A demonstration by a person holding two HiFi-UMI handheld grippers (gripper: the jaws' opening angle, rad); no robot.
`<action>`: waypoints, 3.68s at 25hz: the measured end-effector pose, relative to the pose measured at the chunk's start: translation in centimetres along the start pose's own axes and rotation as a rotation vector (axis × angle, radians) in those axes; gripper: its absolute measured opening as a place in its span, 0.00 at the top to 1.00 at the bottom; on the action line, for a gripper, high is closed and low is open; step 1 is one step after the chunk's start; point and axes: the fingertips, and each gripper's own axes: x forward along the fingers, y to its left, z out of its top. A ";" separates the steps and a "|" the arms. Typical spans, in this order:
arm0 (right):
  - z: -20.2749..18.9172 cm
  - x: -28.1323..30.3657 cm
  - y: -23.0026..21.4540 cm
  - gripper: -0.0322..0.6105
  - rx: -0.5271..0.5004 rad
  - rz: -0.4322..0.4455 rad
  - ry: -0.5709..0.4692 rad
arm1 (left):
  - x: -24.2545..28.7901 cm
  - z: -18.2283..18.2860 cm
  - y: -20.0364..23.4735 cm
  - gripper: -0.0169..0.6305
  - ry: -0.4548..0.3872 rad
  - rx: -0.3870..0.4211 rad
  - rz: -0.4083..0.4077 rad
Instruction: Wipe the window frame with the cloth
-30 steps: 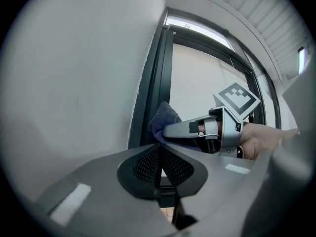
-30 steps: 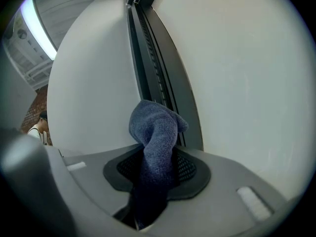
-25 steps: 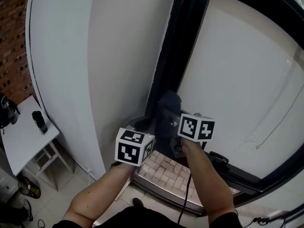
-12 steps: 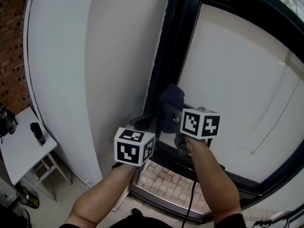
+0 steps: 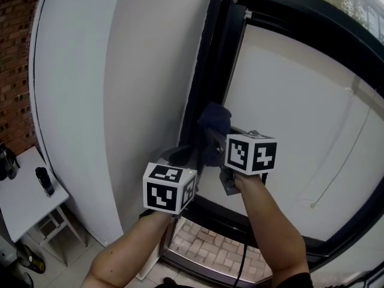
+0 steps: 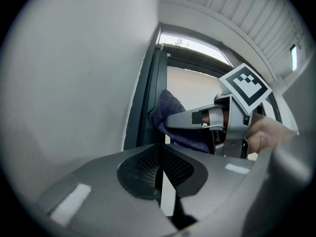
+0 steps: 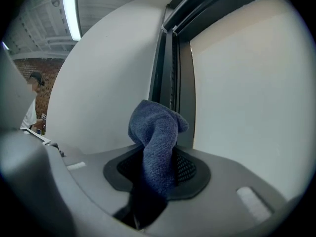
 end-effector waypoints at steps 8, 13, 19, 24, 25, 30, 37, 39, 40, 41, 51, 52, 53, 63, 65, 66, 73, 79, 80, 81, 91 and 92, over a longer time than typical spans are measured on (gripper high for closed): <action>4.5 -0.2 -1.2 0.75 -0.054 -0.013 -0.050 | 1.8 3.6 -0.4 0.98 -0.043 0.015 -0.002; 7.2 -0.5 -1.5 0.75 -0.086 -0.032 -0.072 | 2.2 5.6 -0.8 0.98 -0.060 0.036 -0.007; 10.2 -0.1 -1.9 0.75 -0.124 -0.049 -0.088 | 2.8 8.4 -0.3 0.98 -0.085 0.040 -0.002; 12.4 -0.2 -2.1 0.75 -0.153 -0.057 -0.123 | 3.6 10.2 -0.4 0.98 -0.099 0.056 -0.009; 13.0 -0.2 -2.2 0.75 -0.155 -0.058 -0.131 | 3.8 10.5 -0.4 0.98 -0.101 0.058 -0.009; 15.9 -0.2 -2.2 0.75 -0.173 -0.069 -0.159 | 3.9 11.7 -0.1 0.98 -0.131 0.042 -0.007; 18.9 -0.1 -2.4 0.74 -0.190 -0.066 -0.173 | 4.6 13.2 -0.2 0.98 -0.145 0.043 -0.019; 19.8 -0.1 -2.5 0.74 -0.196 -0.069 -0.183 | 5.0 14.1 0.0 0.98 -0.150 0.049 -0.020; 20.2 -0.1 -2.5 0.74 -0.194 -0.069 -0.189 | 5.2 14.6 0.1 0.98 -0.154 0.051 -0.020; 20.6 -0.1 -2.6 0.74 -0.190 -0.068 -0.195 | 5.4 15.1 0.2 0.98 -0.159 0.052 -0.018; 27.5 -1.7 -3.8 0.74 -0.217 -0.132 -0.293 | 6.7 17.8 0.5 0.98 -0.182 0.063 -0.023; 28.1 -1.8 -3.9 0.74 -0.216 -0.137 -0.305 | 6.8 18.0 0.5 0.98 -0.183 0.066 -0.023; 28.5 -1.9 -3.9 0.74 -0.216 -0.139 -0.314 | 6.8 18.1 0.5 0.98 -0.184 0.070 -0.022; 29.0 -1.9 -3.3 0.74 -0.219 -0.140 -0.348 | 6.1 18.5 0.6 0.98 -0.189 0.095 -0.029; 28.4 -2.2 -3.1 0.74 -0.225 -0.135 -0.347 | 5.6 18.3 0.4 0.98 -0.197 0.090 -0.036; 28.1 -2.5 -3.0 0.74 -0.225 -0.130 -0.349 | 5.3 18.3 0.2 0.98 -0.204 0.090 -0.040; 26.0 -5.6 -1.8 0.74 -0.215 -0.112 -0.366 | 2.7 18.4 -0.7 0.98 -0.234 0.097 -0.054; 24.1 -8.0 -1.7 0.74 -0.196 -0.120 -0.361 | 0.3 18.1 -1.7 0.98 -0.241 0.114 -0.041; 23.9 -8.2 -1.6 0.74 -0.192 -0.120 -0.362 | 0.1 18.1 -1.7 0.98 -0.240 0.116 -0.040; 23.8 -8.5 -1.5 0.74 -0.188 -0.118 -0.362 | -0.2 18.1 -1.7 0.98 -0.238 0.116 -0.037; 17.6 -12.7 0.2 0.74 -0.163 -0.103 -0.335 | -3.9 15.1 -3.9 0.98 -0.234 0.107 -0.049; 16.5 -13.1 0.0 0.74 -0.151 -0.104 -0.326 | -4.0 14.6 -4.0 0.98 -0.232 0.101 -0.053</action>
